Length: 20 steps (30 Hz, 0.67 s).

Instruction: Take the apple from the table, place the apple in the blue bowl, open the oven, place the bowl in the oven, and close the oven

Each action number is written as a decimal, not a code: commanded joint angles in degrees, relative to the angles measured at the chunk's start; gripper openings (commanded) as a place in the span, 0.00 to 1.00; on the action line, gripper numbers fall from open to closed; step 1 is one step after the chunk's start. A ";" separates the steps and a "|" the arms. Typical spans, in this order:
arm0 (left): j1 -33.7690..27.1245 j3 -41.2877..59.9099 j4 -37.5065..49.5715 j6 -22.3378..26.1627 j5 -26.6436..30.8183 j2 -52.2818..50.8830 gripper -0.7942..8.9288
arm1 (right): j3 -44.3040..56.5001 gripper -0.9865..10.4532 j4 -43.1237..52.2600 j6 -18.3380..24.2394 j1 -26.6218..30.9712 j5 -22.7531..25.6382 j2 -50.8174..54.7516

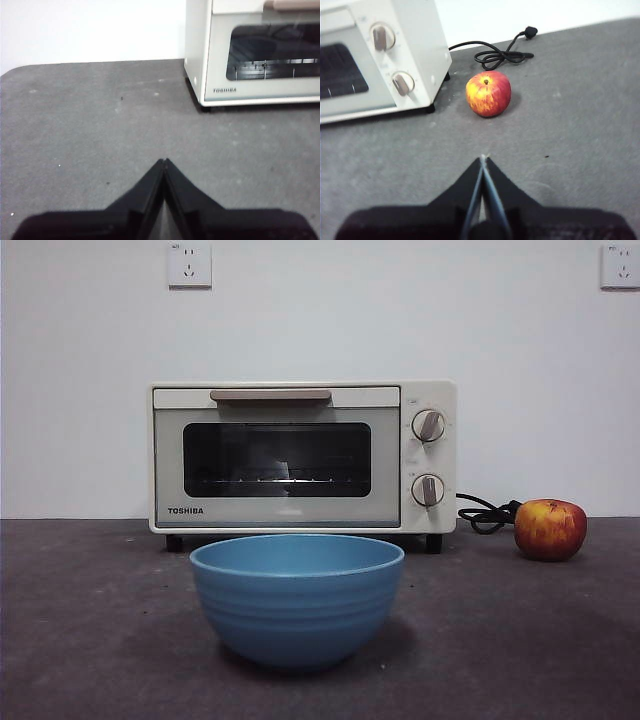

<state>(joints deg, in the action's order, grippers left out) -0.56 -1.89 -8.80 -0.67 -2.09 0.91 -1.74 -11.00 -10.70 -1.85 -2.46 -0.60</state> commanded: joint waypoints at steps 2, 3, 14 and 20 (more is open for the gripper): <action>0.13 -3.85 0.72 -3.85 -1.49 0.02 0.08 | -4.17 0.08 0.57 -8.35 0.02 -0.11 0.09; 0.13 -4.81 0.68 -4.04 -1.55 0.04 0.08 | -5.31 0.08 0.57 -8.85 0.02 -0.07 0.07; 0.13 -20.83 -4.94 -7.39 -3.02 10.54 0.08 | -24.09 0.08 -5.90 -9.29 0.02 -0.15 -8.92; 0.13 -30.88 -12.07 -7.41 -7.13 22.25 0.08 | -36.65 0.08 -19.78 -8.90 0.02 -0.13 -21.24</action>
<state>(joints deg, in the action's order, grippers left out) -0.56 -31.75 -20.18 -7.66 -8.54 21.76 -36.62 -28.73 -19.40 -1.85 -2.46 -19.77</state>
